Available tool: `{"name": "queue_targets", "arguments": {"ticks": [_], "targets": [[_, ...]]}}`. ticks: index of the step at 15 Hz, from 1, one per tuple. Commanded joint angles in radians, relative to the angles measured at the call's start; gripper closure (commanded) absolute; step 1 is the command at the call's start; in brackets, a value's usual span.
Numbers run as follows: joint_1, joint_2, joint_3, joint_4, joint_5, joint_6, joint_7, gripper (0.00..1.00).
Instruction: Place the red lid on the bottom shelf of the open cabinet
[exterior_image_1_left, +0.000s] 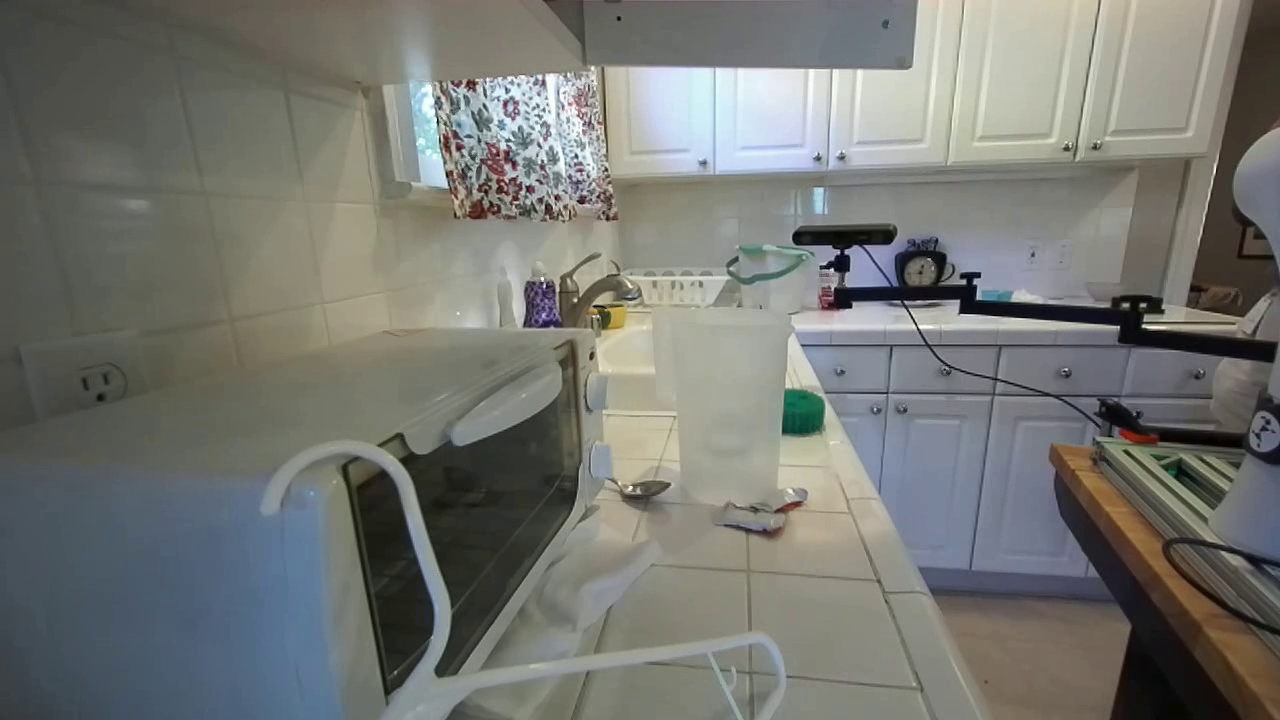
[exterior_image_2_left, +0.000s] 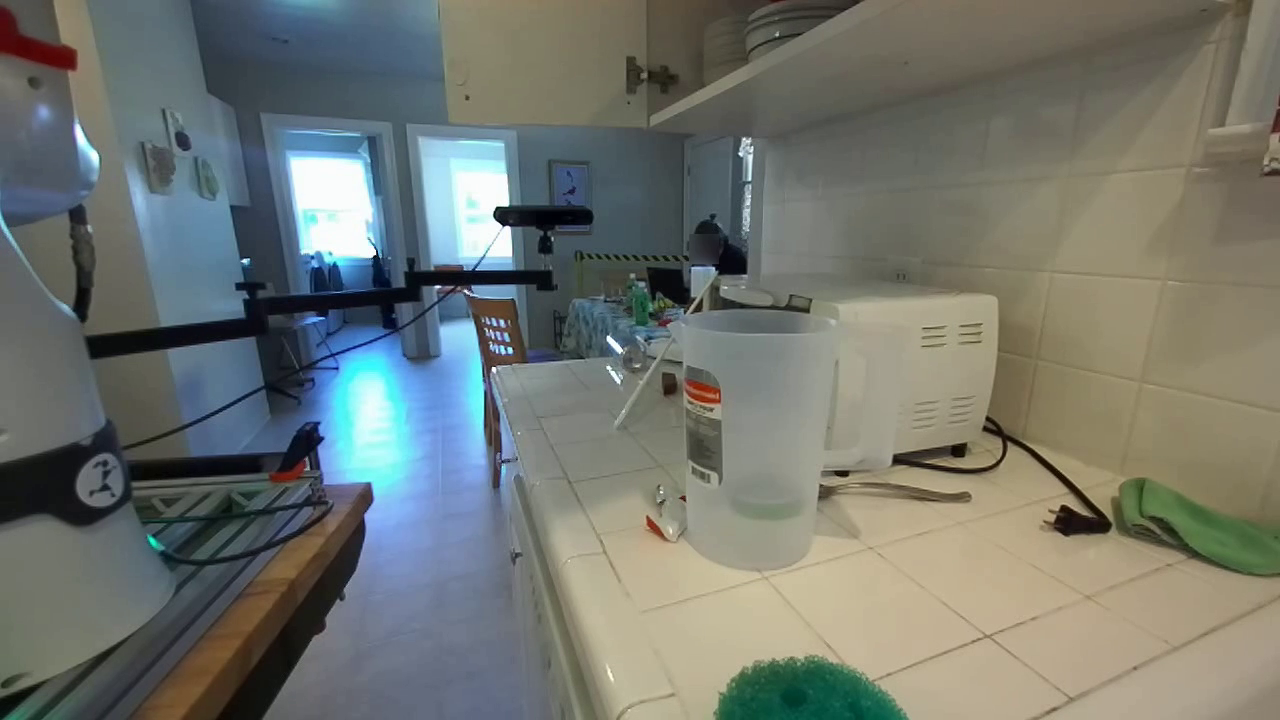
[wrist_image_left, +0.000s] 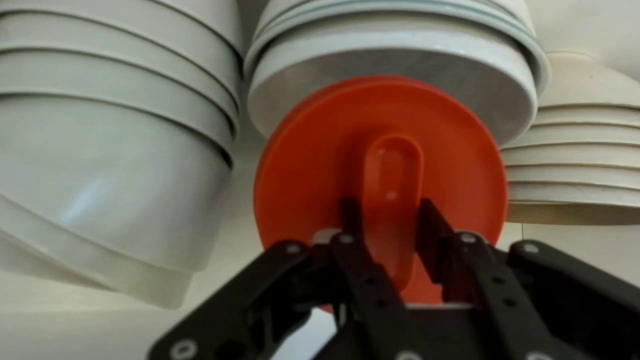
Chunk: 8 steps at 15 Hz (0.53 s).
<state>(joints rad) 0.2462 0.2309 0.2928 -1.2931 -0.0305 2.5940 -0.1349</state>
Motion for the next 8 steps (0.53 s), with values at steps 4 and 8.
{"name": "queue_targets", "arguments": {"ticks": [4, 8], "targets": [[0.004, 0.067, 0.014, 0.089, -0.003, -0.014, -0.047, 0.92], [0.002, 0.075, 0.015, 0.096, -0.002, -0.017, -0.046, 0.92]]}}
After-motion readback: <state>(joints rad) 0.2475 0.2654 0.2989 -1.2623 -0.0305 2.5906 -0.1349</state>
